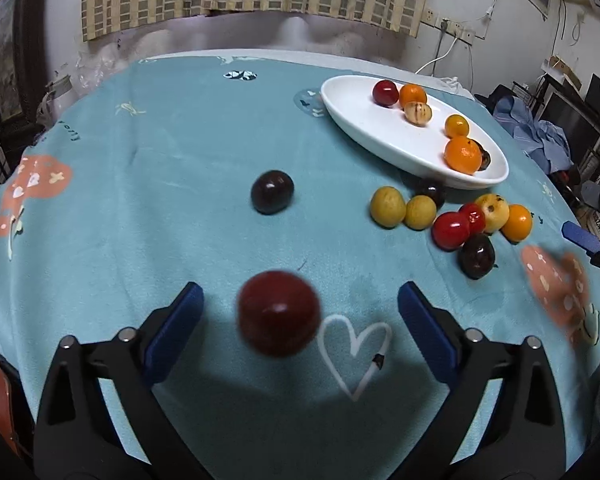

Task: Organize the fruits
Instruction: 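Grasp a second red apple with the left tool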

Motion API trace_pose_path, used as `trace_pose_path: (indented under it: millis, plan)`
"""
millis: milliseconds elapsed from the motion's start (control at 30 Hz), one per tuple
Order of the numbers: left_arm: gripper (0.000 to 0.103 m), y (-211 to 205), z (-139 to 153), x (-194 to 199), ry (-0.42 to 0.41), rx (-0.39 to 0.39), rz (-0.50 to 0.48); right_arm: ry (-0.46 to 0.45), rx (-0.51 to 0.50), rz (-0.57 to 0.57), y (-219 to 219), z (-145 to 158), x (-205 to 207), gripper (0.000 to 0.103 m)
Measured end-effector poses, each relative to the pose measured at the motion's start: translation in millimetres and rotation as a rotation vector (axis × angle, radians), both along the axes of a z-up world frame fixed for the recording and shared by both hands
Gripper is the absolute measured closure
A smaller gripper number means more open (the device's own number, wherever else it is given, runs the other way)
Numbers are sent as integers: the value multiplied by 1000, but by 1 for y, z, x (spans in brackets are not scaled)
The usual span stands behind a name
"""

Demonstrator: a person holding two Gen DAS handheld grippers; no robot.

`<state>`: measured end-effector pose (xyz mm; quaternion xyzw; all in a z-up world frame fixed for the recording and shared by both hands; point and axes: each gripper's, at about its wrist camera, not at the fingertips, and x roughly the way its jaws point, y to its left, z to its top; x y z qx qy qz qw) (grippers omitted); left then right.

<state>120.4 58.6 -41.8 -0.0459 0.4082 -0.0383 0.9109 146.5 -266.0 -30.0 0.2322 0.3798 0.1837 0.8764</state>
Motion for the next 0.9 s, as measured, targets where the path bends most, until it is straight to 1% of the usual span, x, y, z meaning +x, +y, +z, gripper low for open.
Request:
trace_pose_path:
  millis: [67, 267, 400, 500, 567, 633, 667, 700, 733, 800, 833, 900]
  plan:
    - [13, 1, -1, -3, 1, -8, -2, -2, -2, 2, 0, 0, 0, 6]
    - [12, 1, -3, -15, 22, 16, 0, 6, -2, 4, 1, -1, 0, 6]
    - [13, 14, 2, -27, 4, -23, 20, 7, -22, 20, 6, -3, 1, 6]
    - [18, 21, 3, -25, -6, -51, 35, 5, -44, 39, 12, -5, 0, 6]
    - [18, 18, 3, -22, -14, -44, 25, 2, -62, 49, 16, -6, 0, 6]
    - [18, 10, 5, -21, -32, -6, 6, -3, -75, 55, 18, -7, 0, 6]
    - [21, 6, 5, -19, -39, 18, -4, -6, -79, 58, 20, -7, 0, 6]
    - [30, 2, 4, -17, -38, 32, -17, -11, -85, 62, 21, -7, -1, 6]
    - [36, 0, 2, -15, -24, 35, -31, -14, -89, 66, 22, -7, -1, 6]
    - [60, 2, -5, -12, 13, 30, -36, -28, -97, 81, 25, -6, -2, 6]
    - [63, 5, -5, -12, 19, 13, -38, -33, -98, 85, 26, -6, -3, 6]
    - [63, 9, -6, -13, 24, -21, -37, -45, -94, 107, 30, -6, -4, 6]
